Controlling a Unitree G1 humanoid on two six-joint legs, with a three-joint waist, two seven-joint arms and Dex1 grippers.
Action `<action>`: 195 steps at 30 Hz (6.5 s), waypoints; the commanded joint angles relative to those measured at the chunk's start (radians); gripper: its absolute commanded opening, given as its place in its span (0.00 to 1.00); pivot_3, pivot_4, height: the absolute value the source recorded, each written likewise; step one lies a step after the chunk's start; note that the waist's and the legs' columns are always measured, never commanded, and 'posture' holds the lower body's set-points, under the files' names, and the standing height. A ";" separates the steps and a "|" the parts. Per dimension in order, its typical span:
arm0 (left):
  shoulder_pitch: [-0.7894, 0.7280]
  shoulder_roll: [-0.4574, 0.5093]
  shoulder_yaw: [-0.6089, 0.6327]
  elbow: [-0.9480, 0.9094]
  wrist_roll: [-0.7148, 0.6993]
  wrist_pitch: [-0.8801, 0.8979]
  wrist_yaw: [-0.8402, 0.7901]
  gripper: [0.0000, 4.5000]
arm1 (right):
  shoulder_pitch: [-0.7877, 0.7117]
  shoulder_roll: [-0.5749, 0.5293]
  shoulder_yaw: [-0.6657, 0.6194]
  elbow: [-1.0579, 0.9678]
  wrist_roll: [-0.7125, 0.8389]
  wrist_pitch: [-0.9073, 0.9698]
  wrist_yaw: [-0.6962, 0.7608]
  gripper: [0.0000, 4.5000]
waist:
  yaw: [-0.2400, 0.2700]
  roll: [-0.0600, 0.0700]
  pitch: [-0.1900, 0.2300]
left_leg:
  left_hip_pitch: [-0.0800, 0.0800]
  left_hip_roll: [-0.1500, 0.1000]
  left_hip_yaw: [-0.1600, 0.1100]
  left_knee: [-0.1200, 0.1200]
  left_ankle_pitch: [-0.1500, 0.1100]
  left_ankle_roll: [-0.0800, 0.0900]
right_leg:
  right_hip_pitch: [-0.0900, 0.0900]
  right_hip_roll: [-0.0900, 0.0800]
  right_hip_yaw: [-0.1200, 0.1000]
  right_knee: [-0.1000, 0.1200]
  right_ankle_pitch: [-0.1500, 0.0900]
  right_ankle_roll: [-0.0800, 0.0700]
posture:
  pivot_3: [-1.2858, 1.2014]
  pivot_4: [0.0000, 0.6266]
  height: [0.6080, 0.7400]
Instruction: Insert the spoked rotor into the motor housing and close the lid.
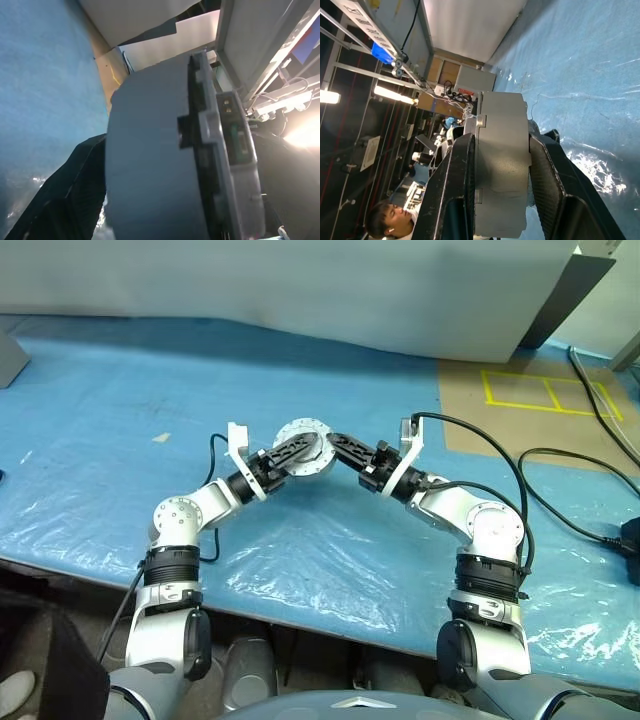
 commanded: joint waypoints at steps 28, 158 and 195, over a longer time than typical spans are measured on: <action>0.006 -0.013 -0.052 -0.049 0.121 -0.158 -0.026 0.99 | -0.003 -0.017 0.042 -0.050 0.039 -0.044 0.023 0.27 | 0.000 0.000 0.000 | 0.000 0.000 0.000 0.000 0.000 0.000 | 0.000 0.000 0.000 0.000 0.000 0.000 | 0.52 0.24 1.00; -0.284 0.415 0.093 0.422 0.332 -0.342 -0.238 0.56 | -0.043 0.000 0.061 0.046 -0.052 -0.102 0.026 0.72 | 0.004 0.000 0.000 | 0.000 0.000 0.000 0.000 0.000 0.000 | 0.000 0.000 -0.001 0.000 0.000 0.000 | 0.52 0.24 1.00; -0.375 0.055 -0.392 0.683 1.106 -0.888 0.383 0.56 | 0.042 -0.002 0.135 -0.024 -0.285 -0.175 0.065 0.72 | -0.004 -0.001 0.000 | 0.001 0.000 -0.001 0.002 0.000 0.000 | 0.001 -0.001 0.000 0.004 0.000 0.000 | 0.52 0.24 1.00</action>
